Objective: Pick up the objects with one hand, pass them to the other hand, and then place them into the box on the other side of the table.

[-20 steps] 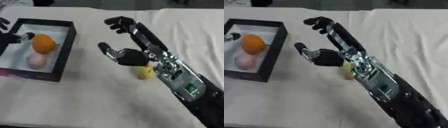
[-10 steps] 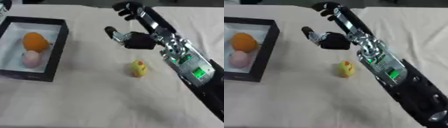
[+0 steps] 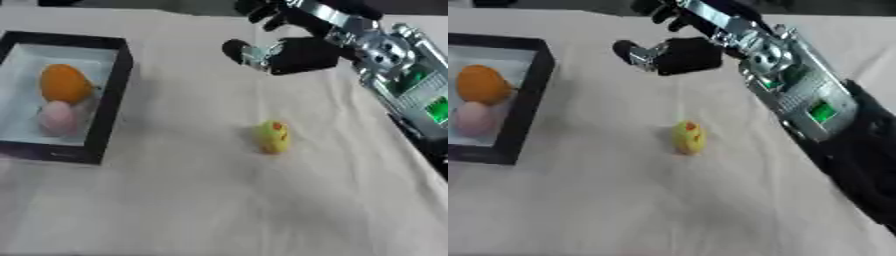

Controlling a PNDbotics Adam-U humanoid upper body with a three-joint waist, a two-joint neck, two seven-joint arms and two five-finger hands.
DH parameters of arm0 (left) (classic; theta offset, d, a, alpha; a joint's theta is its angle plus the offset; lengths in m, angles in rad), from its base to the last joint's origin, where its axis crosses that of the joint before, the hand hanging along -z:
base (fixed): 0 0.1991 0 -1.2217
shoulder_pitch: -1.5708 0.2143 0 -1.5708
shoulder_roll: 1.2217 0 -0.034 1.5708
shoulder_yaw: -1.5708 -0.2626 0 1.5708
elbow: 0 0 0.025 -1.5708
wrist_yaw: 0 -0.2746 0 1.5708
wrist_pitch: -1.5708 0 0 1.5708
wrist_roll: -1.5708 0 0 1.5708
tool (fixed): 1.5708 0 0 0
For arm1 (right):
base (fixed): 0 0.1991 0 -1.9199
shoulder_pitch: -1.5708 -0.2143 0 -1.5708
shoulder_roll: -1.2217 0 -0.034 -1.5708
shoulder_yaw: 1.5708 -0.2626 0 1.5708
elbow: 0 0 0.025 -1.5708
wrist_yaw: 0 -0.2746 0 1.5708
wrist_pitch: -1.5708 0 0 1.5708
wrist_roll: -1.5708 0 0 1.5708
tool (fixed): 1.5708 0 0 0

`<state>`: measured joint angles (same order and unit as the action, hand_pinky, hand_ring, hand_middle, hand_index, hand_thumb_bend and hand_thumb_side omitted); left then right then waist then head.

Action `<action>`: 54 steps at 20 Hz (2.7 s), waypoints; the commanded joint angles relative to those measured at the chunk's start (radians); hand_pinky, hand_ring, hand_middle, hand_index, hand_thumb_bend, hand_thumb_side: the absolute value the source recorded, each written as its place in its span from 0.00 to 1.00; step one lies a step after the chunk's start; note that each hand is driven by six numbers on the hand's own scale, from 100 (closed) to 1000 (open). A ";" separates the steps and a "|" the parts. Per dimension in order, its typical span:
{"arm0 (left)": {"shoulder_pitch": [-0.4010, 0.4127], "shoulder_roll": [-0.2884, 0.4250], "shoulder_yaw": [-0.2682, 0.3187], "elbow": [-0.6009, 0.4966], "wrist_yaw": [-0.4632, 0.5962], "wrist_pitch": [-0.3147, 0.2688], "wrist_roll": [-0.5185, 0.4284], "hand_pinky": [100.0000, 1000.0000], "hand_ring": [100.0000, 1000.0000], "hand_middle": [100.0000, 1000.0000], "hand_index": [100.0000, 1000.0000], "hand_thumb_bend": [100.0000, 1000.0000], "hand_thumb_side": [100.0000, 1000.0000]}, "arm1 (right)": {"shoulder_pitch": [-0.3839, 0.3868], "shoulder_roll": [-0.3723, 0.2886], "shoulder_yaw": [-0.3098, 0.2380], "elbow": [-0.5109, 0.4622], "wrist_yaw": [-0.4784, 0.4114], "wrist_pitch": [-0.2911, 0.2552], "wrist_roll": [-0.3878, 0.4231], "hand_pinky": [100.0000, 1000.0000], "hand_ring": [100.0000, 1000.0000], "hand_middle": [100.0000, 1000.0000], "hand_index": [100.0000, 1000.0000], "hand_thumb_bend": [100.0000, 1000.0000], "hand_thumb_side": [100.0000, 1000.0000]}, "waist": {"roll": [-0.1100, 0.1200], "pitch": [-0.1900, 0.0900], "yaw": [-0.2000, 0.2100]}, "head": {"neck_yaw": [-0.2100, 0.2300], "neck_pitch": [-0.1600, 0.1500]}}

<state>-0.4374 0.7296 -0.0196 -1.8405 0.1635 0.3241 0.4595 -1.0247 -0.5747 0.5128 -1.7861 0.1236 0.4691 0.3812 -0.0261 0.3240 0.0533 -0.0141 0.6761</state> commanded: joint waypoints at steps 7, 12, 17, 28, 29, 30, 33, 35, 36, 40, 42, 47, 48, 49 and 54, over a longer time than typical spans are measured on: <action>0.004 0.025 0.009 -0.016 0.011 0.007 0.008 0.64 0.74 0.77 0.83 0.46 0.53 | -0.143 -0.114 0.086 -0.030 -0.001 0.095 0.124 0.83 0.85 0.82 0.83 0.42 0.46 | -0.017 -0.048 -0.012 | -0.007 0.014; 0.008 0.029 0.011 -0.015 0.008 0.009 0.010 0.64 0.74 0.76 0.83 0.46 0.53 | -0.168 -0.137 0.130 -0.024 0.031 0.122 0.189 0.84 0.84 0.80 0.82 0.46 0.37 | -0.018 -0.050 -0.014 | -0.008 0.019; 0.008 0.029 0.009 -0.016 0.008 0.011 0.011 0.64 0.74 0.76 0.83 0.46 0.53 | -0.169 -0.125 0.182 0.014 0.089 0.126 0.255 0.84 0.83 0.78 0.80 0.47 0.29 | -0.018 -0.050 -0.015 | -0.010 0.020; 0.045 -0.032 0.034 -0.059 0.004 -0.018 0.070 0.63 0.73 0.76 0.82 0.46 0.51 | -0.109 -0.109 0.203 0.085 0.179 0.107 0.251 0.83 0.79 0.77 0.78 0.44 0.17 | -0.011 -0.040 -0.007 | -0.053 0.016; 0.049 -0.041 0.037 -0.064 0.004 -0.022 0.080 0.62 0.73 0.76 0.82 0.46 0.51 | -0.102 -0.108 0.204 0.093 0.186 0.104 0.249 0.83 0.79 0.77 0.78 0.44 0.17 | -0.011 -0.040 -0.006 | -0.058 0.014; 0.053 -0.050 0.040 -0.068 0.004 -0.026 0.089 0.62 0.73 0.76 0.82 0.45 0.51 | -0.096 -0.107 0.206 0.102 0.192 0.100 0.248 0.83 0.79 0.77 0.78 0.44 0.17 | -0.010 -0.039 -0.005 | -0.063 0.013; 0.065 -0.075 0.047 -0.076 0.013 -0.036 0.120 0.62 0.73 0.76 0.83 0.44 0.52 | -0.078 -0.104 0.214 0.130 0.205 0.087 0.252 0.83 0.79 0.77 0.79 0.45 0.18 | -0.010 -0.038 -0.003 | -0.075 0.009; 0.071 -0.088 0.050 -0.077 0.022 -0.043 0.140 0.62 0.73 0.76 0.82 0.43 0.53 | -0.067 -0.100 0.219 0.145 0.208 0.078 0.258 0.83 0.79 0.77 0.79 0.45 0.19 | -0.009 -0.037 -0.001 | -0.080 0.007; 0.074 -0.094 0.051 -0.077 0.028 -0.045 0.148 0.62 0.73 0.76 0.82 0.43 0.53 | -0.062 -0.099 0.222 0.151 0.208 0.073 0.261 0.83 0.79 0.77 0.79 0.45 0.19 | -0.009 -0.037 -0.001 | -0.082 0.006; 0.079 -0.105 0.054 -0.075 0.040 -0.050 0.164 0.62 0.73 0.76 0.82 0.43 0.53 | -0.043 -0.100 0.229 0.172 0.208 0.060 0.272 0.83 0.79 0.77 0.79 0.47 0.19 | -0.009 -0.036 0.001 | -0.086 0.004; 0.080 -0.108 0.054 -0.074 0.042 -0.050 0.168 0.62 0.73 0.76 0.82 0.43 0.53 | -0.032 -0.103 0.228 0.183 0.210 0.054 0.274 0.83 0.79 0.77 0.80 0.48 0.19 | -0.009 -0.035 0.001 | -0.085 0.005; 0.084 -0.111 0.055 -0.071 0.044 -0.046 0.167 0.62 0.73 0.76 0.82 0.42 0.53 | -0.004 -0.113 0.228 0.213 0.217 0.034 0.283 0.83 0.80 0.78 0.80 0.49 0.21 | -0.009 -0.033 0.002 | -0.084 0.009; 0.085 -0.112 0.055 -0.070 0.044 -0.044 0.168 0.62 0.73 0.76 0.82 0.42 0.53 | 0.000 -0.115 0.227 0.217 0.219 0.030 0.284 0.83 0.80 0.78 0.80 0.49 0.21 | -0.009 -0.033 0.002 | -0.083 0.010; 0.086 -0.113 0.056 -0.070 0.045 -0.043 0.169 0.62 0.73 0.76 0.82 0.42 0.53 | 0.004 -0.117 0.226 0.221 0.221 0.027 0.285 0.83 0.80 0.78 0.80 0.49 0.20 | -0.009 -0.032 0.003 | -0.083 0.010; 0.086 -0.115 0.055 -0.072 0.045 -0.042 0.170 0.62 0.73 0.75 0.81 0.42 0.53 | 0.020 -0.117 0.225 0.245 0.235 0.015 0.285 0.83 0.80 0.78 0.80 0.48 0.20 | -0.009 -0.031 0.005 | -0.084 0.011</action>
<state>-0.3436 0.5981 0.0235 -1.8957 0.2037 0.2813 0.6273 -0.9912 -0.6656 0.7526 -1.5412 0.3510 0.4832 0.6601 -0.0327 0.3209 0.0564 -0.0978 0.6916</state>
